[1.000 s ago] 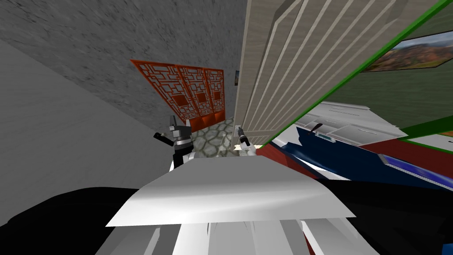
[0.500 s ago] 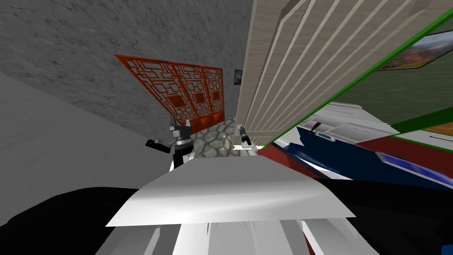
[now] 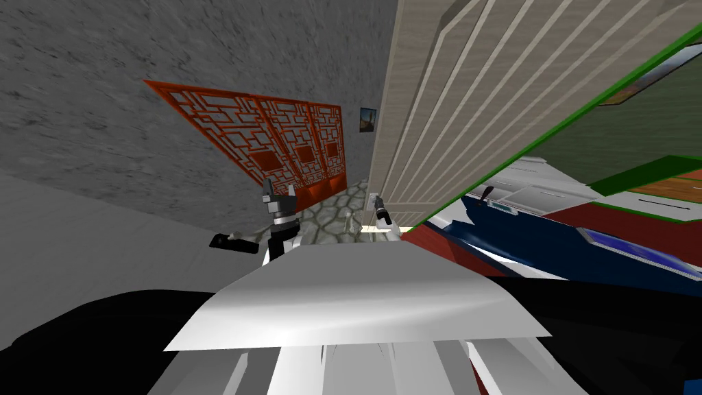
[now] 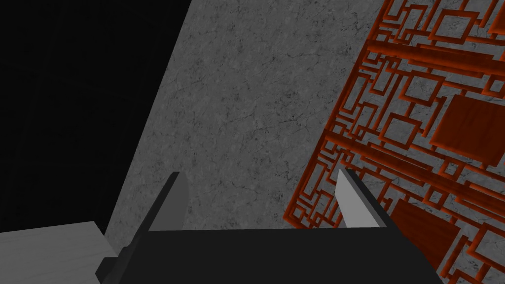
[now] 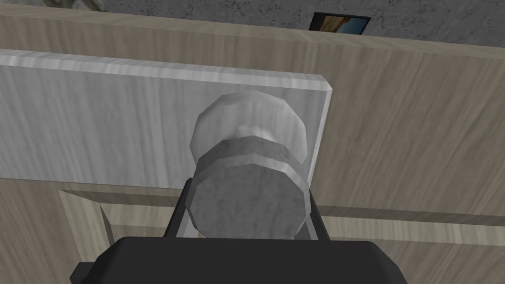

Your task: Push the door open

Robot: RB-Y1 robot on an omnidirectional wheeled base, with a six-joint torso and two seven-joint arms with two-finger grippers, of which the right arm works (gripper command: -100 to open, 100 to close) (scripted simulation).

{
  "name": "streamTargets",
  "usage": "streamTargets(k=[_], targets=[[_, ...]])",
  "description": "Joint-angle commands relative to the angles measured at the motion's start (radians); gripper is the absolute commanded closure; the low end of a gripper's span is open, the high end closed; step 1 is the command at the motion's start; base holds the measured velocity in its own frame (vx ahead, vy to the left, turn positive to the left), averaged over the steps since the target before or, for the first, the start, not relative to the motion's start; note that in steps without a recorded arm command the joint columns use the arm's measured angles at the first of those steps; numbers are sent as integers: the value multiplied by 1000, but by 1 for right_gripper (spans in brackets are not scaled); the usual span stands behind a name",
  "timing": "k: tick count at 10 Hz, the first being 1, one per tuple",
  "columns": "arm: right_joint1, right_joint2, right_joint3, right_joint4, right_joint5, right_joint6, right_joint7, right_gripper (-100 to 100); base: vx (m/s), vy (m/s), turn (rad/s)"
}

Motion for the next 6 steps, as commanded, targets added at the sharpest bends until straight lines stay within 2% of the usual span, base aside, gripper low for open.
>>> streamTargets(k=[1,6], targets=[[-6,-2,-27,-4,-5,0,2,100,193,155,-120],[-14,23,-79,5,-11,0,13,100,171,117,-73]])
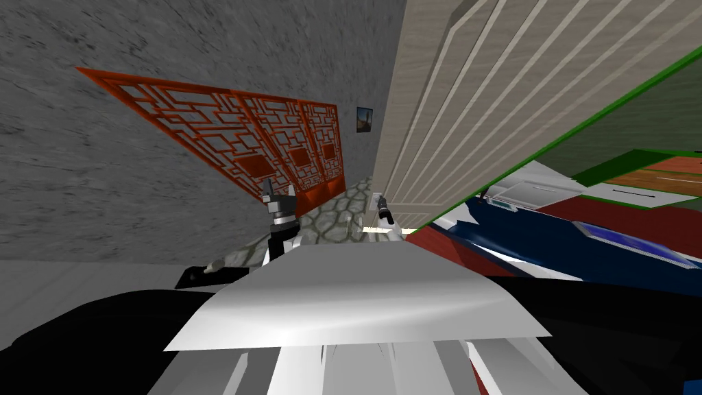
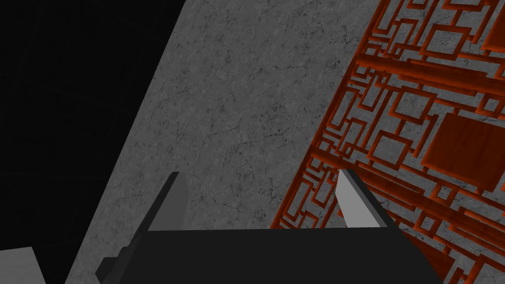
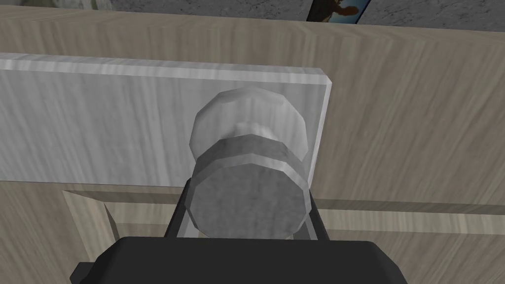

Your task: Push the door open

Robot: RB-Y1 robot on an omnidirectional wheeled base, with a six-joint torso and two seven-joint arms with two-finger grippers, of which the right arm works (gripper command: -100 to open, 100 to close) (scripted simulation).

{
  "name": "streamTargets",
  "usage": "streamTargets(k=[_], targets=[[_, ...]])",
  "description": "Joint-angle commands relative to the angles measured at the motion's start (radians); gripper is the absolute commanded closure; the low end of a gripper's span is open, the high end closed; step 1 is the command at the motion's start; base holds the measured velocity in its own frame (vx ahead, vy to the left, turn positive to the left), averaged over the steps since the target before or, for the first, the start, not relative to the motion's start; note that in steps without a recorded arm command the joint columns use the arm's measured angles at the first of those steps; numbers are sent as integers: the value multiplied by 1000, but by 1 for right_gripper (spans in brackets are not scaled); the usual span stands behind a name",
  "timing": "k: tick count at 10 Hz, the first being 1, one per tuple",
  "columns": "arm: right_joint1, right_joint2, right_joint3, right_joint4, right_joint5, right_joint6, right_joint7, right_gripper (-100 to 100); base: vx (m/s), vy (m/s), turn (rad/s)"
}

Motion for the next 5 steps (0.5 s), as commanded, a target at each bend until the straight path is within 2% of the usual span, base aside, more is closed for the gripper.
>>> streamTargets(k=[1,2,5], targets=[[0,0,0,0,0,0,0,100,78,30,-42],[-2,-10,-19,0,-4,-1,3,100,106,35,-56],[-3,-19,-43,3,-8,-2,7,100,167,86,-56]])
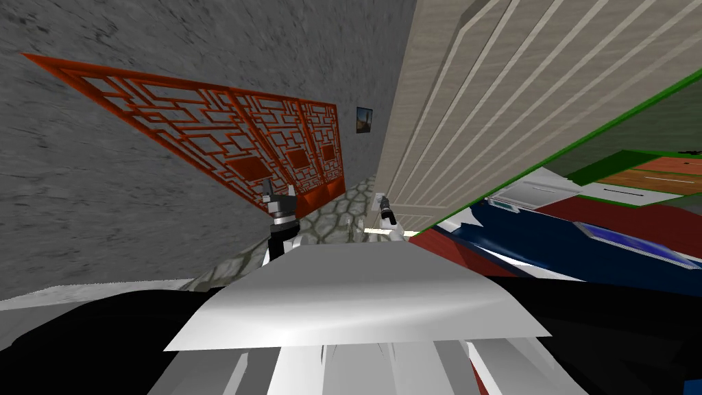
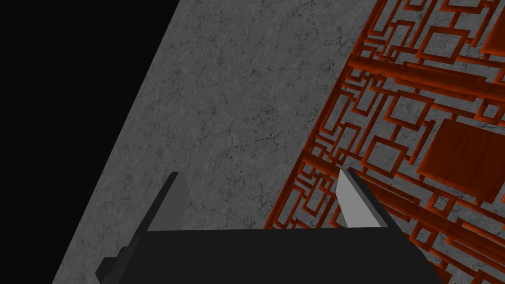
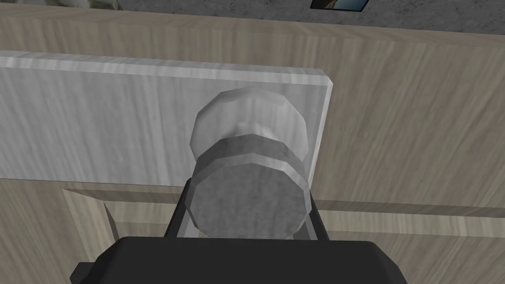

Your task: Push the door open

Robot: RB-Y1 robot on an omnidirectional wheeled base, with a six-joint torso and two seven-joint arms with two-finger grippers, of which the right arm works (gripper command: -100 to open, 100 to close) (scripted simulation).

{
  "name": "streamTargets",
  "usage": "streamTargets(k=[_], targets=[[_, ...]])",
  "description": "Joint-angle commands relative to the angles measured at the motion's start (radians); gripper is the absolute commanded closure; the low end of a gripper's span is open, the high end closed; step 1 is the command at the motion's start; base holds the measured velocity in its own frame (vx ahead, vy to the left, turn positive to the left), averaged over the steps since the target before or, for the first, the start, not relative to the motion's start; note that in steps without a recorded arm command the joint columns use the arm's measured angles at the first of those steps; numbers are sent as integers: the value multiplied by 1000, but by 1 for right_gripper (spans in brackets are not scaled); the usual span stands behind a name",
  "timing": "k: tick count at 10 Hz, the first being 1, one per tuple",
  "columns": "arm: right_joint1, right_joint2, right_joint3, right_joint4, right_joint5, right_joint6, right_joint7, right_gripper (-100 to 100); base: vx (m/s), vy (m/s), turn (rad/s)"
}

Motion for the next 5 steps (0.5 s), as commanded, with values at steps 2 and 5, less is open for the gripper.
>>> streamTargets(k=[2,5], targets=[[-11,-8,-31,5,-6,-8,7,100,202,87,-67],[-13,-5,-65,8,-12,-9,14,100,202,88,-71]])
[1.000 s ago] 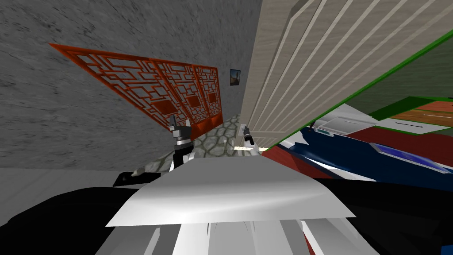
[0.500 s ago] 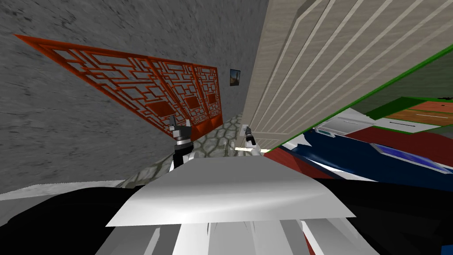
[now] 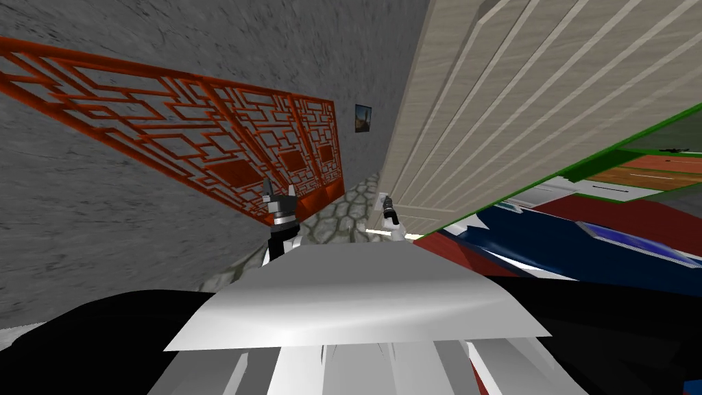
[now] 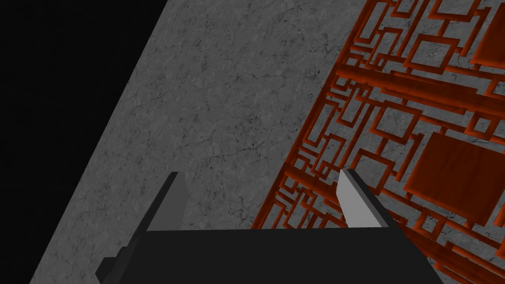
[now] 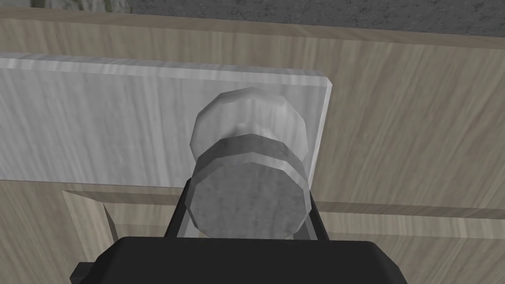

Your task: Push the door open

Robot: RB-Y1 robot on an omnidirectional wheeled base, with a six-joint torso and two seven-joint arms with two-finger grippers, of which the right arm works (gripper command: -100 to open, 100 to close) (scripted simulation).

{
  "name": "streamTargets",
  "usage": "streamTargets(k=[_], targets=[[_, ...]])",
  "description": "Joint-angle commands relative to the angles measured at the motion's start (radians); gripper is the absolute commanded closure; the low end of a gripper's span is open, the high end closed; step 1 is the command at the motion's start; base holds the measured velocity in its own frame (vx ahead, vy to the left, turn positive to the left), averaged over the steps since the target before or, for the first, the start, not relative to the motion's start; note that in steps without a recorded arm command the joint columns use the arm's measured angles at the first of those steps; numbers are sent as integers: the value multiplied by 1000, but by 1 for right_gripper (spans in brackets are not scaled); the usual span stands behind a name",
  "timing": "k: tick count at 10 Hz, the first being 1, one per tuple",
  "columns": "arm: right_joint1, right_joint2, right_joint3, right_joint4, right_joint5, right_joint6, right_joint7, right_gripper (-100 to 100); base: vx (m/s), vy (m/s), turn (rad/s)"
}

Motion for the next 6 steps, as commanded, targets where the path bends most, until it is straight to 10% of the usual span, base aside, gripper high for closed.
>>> streamTargets(k=[1,6], targets=[[-7,2,-16,6,-4,-8,1,100,221,98,-66],[-2,-8,-61,6,-12,-7,10,100,156,57,-62]])
